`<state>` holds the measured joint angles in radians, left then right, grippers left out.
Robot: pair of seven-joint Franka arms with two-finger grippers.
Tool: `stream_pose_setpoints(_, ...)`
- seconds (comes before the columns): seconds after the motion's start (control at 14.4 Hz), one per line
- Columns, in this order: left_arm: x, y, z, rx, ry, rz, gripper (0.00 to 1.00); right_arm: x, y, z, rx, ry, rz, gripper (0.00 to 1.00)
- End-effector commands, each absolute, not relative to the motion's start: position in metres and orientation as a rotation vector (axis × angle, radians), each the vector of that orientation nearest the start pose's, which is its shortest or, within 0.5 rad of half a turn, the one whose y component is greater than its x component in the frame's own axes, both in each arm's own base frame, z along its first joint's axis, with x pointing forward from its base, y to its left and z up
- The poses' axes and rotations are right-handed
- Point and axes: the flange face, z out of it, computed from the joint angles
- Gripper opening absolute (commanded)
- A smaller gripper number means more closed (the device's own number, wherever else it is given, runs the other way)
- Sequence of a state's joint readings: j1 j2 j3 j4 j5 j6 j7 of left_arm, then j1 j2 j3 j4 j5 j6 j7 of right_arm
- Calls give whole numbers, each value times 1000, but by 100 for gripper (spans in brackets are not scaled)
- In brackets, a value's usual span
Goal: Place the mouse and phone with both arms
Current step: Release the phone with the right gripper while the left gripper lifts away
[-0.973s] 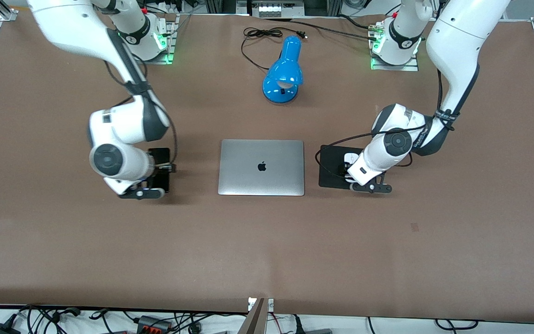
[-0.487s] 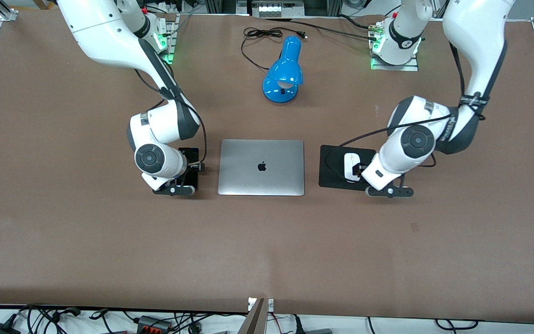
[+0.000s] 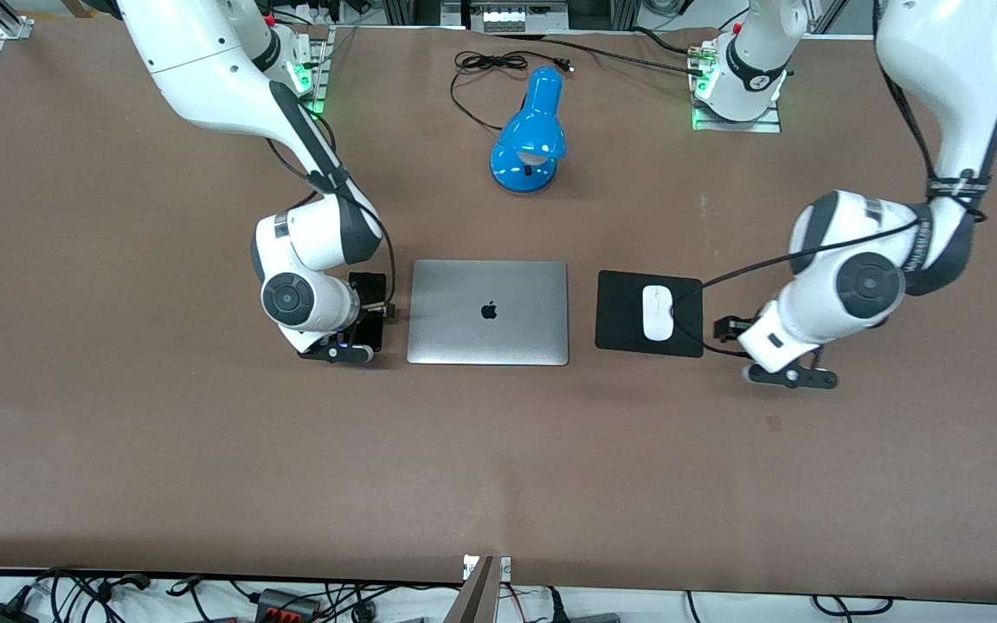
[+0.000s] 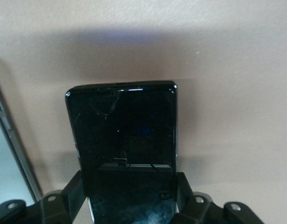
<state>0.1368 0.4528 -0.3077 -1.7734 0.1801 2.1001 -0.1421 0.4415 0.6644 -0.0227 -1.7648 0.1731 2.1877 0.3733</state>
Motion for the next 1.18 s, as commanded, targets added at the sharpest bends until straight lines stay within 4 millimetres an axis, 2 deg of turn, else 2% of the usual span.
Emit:
stream_pose_setpoints(0.0, 645, -73, 314, -3082, 255, 150, 100, 569, 274, 173, -3090, 119, 374, 17)
stream_pose_setpoints(0.14, 651, -58, 321, -3082, 255, 125, 100, 562, 279, 167, -3094, 103, 361, 18)
stream_pose_setpoints(0.21, 653, -58, 325, -3082, 262, 113, 100, 561, 278, 166, -3095, 102, 363, 19)
stream_pose_setpoints(0.28, 655, -58, 327, -3082, 263, 106, 100, 562, 277, 166, -3094, 106, 361, 33)
stream_pose_setpoints(0.35, 654, -56, 327, -3081, 257, 122, 100, 563, 275, 166, -3094, 122, 360, 84)
stream_pose_setpoints(0.42, 652, -55, 328, -3076, 255, 152, 100, 564, 276, 170, -3093, 154, 355, 100)
stream_pose_setpoints(0.49, 649, -57, 325, -3070, 264, 194, 100, 565, 280, 178, -3092, 177, 343, 100)
stream_pose_setpoints(0.63, 642, -67, 319, -3059, 274, 258, 100, 570, 287, 206, -3083, 163, 279, 100)
stream_pose_setpoints(0.7, 643, -71, 321, -3059, 282, 251, 100, 576, 284, 227, -3072, 161, 234, 100)
stream_pose_setpoints(0.83, 643, -64, 314, -3060, 272, 272, 100, 590, 278, 269, -3064, 158, 187, 100)
stream_pose_setpoints(0.97, 644, -60, 315, -3062, 272, 271, 100, 614, 262, 317, -3064, 166, 161, 100)
stream_pose_setpoints(1.11, 646, -59, 317, -3063, 268, 262, 100, 636, 245, 366, -3074, 101, 156, 100)
